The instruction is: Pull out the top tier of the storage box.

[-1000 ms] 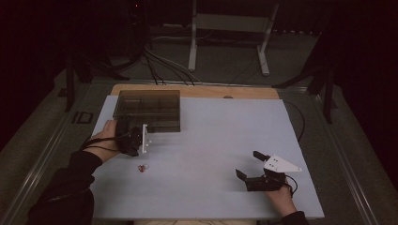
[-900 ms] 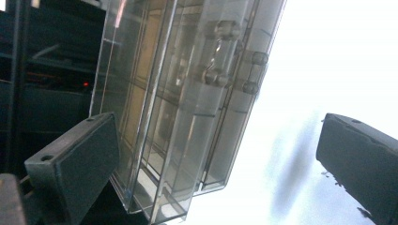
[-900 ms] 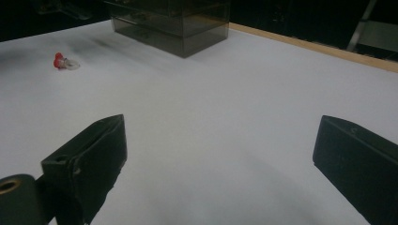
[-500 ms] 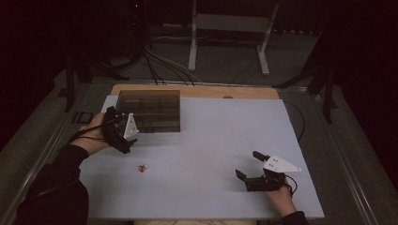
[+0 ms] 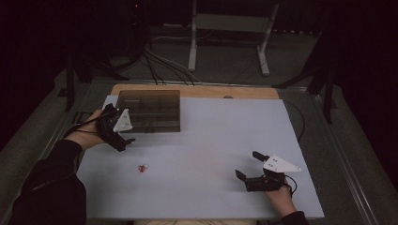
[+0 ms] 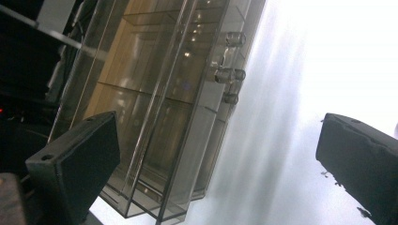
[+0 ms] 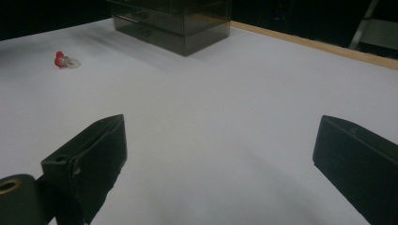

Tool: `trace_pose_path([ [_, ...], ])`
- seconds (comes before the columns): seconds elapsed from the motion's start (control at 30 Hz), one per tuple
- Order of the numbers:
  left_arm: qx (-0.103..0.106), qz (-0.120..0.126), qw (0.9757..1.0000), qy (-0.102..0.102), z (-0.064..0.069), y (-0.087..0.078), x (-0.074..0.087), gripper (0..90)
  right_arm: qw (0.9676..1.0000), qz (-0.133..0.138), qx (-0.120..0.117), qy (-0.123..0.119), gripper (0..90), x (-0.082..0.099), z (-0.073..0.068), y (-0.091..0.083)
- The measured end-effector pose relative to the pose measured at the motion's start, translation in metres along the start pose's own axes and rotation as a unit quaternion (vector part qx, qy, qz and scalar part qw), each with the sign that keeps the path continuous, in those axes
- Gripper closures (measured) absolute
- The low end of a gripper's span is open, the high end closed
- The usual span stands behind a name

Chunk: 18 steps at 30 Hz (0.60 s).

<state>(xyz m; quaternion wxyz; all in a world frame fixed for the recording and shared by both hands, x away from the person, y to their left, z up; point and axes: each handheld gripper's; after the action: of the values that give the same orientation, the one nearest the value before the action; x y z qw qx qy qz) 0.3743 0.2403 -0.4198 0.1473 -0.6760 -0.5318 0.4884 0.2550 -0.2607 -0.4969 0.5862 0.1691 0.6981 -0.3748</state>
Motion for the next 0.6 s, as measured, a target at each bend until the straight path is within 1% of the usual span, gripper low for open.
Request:
trace_pose_path([
  [0.17, 0.020, 0.011, 0.9996, -0.019, -0.008, -0.001, 0.001, 2.1, 1.0000, -0.001, -0.001, 0.001, 3.0, 0.000, 0.000, 0.000],
  [0.23, 0.026, 0.013, 0.9993, -0.025, -0.011, -0.001, 0.002, 2.2, 1.0000, 0.000, -0.001, 0.002, 3.0, 0.000, 0.000, 0.000],
  [0.27, 0.033, 0.018, 0.9990, -0.025, -0.013, -0.001, 0.003, 2.6, 1.0000, 0.000, -0.001, 0.002, 3.0, 0.000, 0.000, 0.000],
  [0.3, 0.042, 0.022, 0.9984, -0.031, -0.015, -0.002, 0.004, 2.7, 1.0000, 0.000, -0.001, 0.002, 3.0, 0.001, 0.000, 0.000],
  [0.33, 0.053, 0.020, 0.9974, -0.043, -0.018, -0.002, 0.005, 3.0, 1.0000, 0.000, -0.001, 0.003, 3.0, 0.001, 0.000, 0.000],
  [0.4, 0.066, 0.029, 0.9960, -0.052, -0.024, -0.004, 0.008, 3.1, 1.0000, 0.001, -0.001, 0.005, 3.0, 0.001, 0.000, 0.000],
  [0.43, 0.070, 0.029, 0.9954, -0.058, -0.027, -0.005, 0.009, 3.2, 1.0000, 0.000, -0.001, 0.006, 3.0, 0.001, 0.000, 0.000],
  [0.47, 0.074, 0.034, 0.9944, -0.067, -0.030, -0.006, 0.010, 3.4, 1.0000, 0.000, -0.001, 0.005, 3.0, 0.001, 0.000, 0.001],
  [0.57, 0.088, 0.050, 0.9904, -0.093, -0.038, -0.007, 0.011, 5.9, 1.0000, -0.001, -0.003, 0.006, 3.0, 0.001, 0.000, 0.001],
  [0.6, 0.088, 0.050, 0.9904, -0.093, -0.038, -0.007, 0.011, 6.3, 1.0000, -0.001, -0.003, 0.006, 3.0, 0.001, 0.000, 0.001],
])
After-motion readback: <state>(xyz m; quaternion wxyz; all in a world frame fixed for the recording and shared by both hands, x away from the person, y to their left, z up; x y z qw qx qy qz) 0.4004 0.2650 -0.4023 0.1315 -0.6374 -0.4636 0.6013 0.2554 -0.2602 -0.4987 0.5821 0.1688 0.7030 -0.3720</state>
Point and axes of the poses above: each handheld gripper's, and its own axes: y roughly forward along the jaws, x roughly out of its underside, z roughly to its right, and after that the axes turned 4 degrees about z, right-handed
